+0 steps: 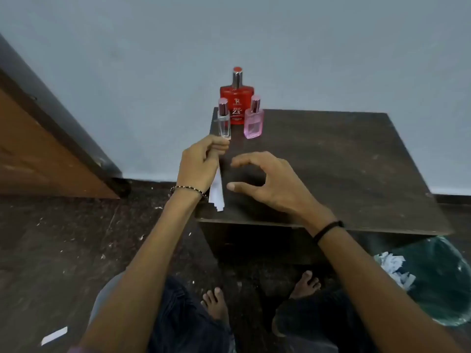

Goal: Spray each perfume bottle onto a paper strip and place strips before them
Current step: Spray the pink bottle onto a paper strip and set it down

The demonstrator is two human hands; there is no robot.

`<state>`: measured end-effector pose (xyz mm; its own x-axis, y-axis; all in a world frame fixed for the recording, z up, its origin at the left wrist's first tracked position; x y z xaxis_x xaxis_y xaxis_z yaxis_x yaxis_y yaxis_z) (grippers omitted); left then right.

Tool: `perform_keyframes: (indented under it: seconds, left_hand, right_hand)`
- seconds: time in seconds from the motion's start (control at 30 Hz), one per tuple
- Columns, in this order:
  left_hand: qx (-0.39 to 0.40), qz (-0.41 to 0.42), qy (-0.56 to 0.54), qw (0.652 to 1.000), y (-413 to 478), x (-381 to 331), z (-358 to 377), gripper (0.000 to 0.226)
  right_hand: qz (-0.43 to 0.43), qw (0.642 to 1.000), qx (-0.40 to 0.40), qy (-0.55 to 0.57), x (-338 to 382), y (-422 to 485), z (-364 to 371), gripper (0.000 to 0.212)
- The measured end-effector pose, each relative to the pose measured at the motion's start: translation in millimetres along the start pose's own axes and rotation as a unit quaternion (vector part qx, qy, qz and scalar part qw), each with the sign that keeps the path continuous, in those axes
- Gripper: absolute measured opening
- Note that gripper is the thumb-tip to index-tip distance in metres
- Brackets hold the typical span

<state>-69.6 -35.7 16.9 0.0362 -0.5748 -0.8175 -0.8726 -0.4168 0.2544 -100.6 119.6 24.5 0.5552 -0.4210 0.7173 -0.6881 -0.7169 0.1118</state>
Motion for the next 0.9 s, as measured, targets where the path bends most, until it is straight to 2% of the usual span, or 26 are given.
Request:
perform_keyframes:
  seconds: [0.13,0.2,0.53,0.67,0.73,0.9]
  left_hand:
    - [0.018,-0.066,-0.074,0.995,2,15,-1,0.035]
    - [0.017,-0.084,-0.106,0.991,0,24,0,0.033]
    - [0.001,-0.110,-0.084,0.990,3,33,0,0.031]
    - [-0.003,-0.110,-0.066,0.992,5,32,2,0.030]
    - [-0.005,-0.108,-0.058,0.992,6,31,3,0.030]
    - [-0.007,-0.110,-0.060,0.992,7,32,3,0.031]
  right_hand:
    - [-0.024,0.994,0.107,-0.004,11,8,30,0.074]
    - [-0.026,0.991,0.125,-0.029,12,9,42,0.079]
    - [-0.043,0.997,0.049,-0.044,2,13,41,0.054]
    - [-0.045,0.995,0.083,-0.040,-1,15,45,0.070]
    - [-0.045,0.994,0.092,-0.029,-2,17,45,0.070]
    - [-0.039,0.999,0.026,-0.011,-2,20,39,0.044]
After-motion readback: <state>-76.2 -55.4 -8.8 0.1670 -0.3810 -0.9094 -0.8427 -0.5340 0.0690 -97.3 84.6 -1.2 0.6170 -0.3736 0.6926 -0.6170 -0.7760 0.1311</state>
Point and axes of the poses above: each hand's wrist, its own y-axis towards the middle knuckle, its own z-axis out of the palm, x = y × z, the point moved 8 cm from there along y, towards the middle knuckle, and after that the axes turned 3 degrees about z, right-handed, at the moved point
